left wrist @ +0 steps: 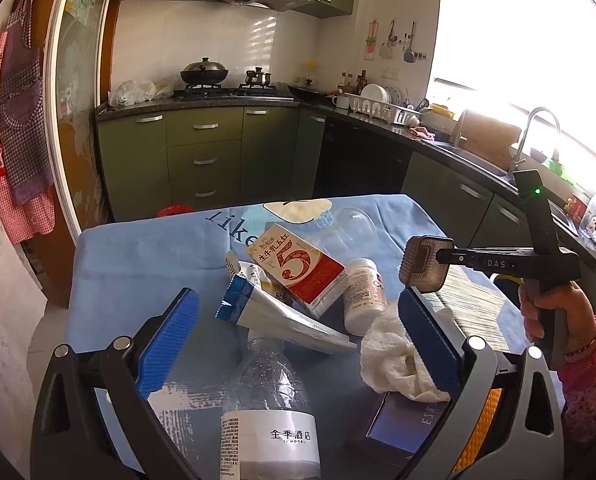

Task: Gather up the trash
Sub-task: 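Carry the brown container over the bin and open the right tool, then reach the left tool to the clear plastic cup and grasp it, then carry the clear cup over the bin and open the left tool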

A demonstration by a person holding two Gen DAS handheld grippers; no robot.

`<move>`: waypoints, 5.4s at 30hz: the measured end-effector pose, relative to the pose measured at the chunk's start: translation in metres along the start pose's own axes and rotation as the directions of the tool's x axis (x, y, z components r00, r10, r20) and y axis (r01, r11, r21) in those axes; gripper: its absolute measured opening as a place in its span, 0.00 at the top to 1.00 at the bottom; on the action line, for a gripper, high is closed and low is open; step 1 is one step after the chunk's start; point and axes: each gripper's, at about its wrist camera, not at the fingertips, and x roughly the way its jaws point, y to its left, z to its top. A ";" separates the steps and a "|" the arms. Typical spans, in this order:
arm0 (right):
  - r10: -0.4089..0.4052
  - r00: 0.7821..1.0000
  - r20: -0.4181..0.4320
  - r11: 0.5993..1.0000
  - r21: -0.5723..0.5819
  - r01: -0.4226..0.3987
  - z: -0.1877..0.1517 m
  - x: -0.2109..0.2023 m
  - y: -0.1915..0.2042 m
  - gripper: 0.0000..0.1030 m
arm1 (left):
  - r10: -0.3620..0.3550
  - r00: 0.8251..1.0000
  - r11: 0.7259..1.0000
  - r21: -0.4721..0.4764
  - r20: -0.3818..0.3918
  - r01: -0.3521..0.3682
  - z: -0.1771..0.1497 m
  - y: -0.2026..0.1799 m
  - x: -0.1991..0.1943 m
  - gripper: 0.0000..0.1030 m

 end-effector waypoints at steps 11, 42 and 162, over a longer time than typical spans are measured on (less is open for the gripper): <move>-0.164 0.981 0.105 0.970 0.197 0.141 -0.050 -0.095 -0.090 0.96 | -0.006 1.000 0.999 0.037 0.011 0.005 0.001 -0.012 -0.006 0.05; -0.438 0.897 -0.063 0.770 0.488 0.411 -0.146 -0.110 -0.273 0.82 | 0.049 0.997 0.991 0.127 -0.052 -0.042 0.012 -0.065 -0.004 0.05; -0.383 0.908 0.169 0.810 0.535 0.242 -0.219 -0.260 -0.300 0.56 | -0.283 0.711 0.507 0.528 -0.644 0.681 0.016 -0.518 0.175 0.35</move>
